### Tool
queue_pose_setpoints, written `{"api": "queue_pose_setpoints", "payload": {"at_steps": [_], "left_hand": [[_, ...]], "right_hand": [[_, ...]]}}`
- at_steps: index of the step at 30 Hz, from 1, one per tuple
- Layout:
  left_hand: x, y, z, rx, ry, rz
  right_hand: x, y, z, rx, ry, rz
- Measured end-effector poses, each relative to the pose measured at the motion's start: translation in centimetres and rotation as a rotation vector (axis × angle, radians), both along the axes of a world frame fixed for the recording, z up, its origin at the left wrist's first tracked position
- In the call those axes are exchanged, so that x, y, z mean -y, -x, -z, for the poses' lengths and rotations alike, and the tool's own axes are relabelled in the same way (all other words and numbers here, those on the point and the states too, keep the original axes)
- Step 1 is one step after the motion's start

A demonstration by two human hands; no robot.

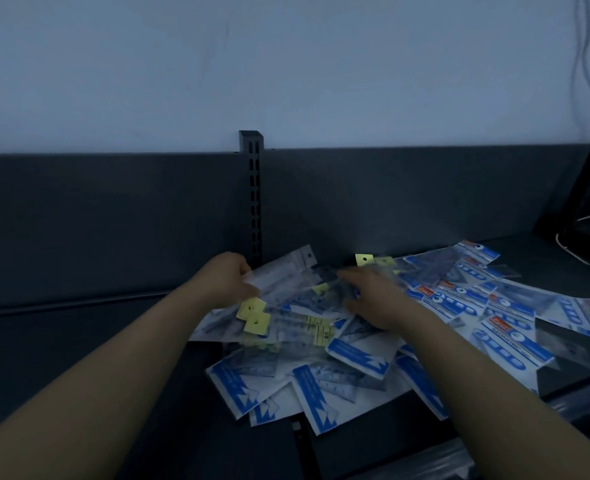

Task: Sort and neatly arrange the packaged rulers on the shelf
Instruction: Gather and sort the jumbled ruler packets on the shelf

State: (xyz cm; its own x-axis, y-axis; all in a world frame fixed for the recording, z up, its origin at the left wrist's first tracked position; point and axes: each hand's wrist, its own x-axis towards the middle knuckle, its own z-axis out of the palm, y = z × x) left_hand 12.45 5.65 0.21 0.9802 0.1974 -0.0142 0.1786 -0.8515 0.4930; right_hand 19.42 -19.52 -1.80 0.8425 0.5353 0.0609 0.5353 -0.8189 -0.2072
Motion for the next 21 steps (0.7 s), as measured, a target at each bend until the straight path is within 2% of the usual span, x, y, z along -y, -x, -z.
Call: {"api": "queue_pose_setpoints", "payload": {"at_steps": [5, 9, 12, 17, 21], "left_hand": [[0.0, 0.4, -0.2, 0.087, 0.133, -0.036], [-0.4, 0.8, -1.8, 0.121, 0.152, -0.064], [-0.9, 1.4, -3.0, 0.077, 0.185, -0.066], [0.1, 2.9, -2.1, -0.189, 0.099, 0.044], [1.6, 3.7, 0.4, -0.172, 0.053, 0.034]], "right_hand": [[-0.7, -1.0, 0.6, 0.19, 0.118, -0.017], [-0.4, -0.5, 0.3, 0.214, -0.127, -0.083], [-0.2, 1.0, -0.3, 0.125, -0.235, -0.143], [0.4, 3.9, -0.4, -0.138, -0.182, -0.176], [0.5, 5.9, -0.6, -0.163, -0.243, -0.133]]}}
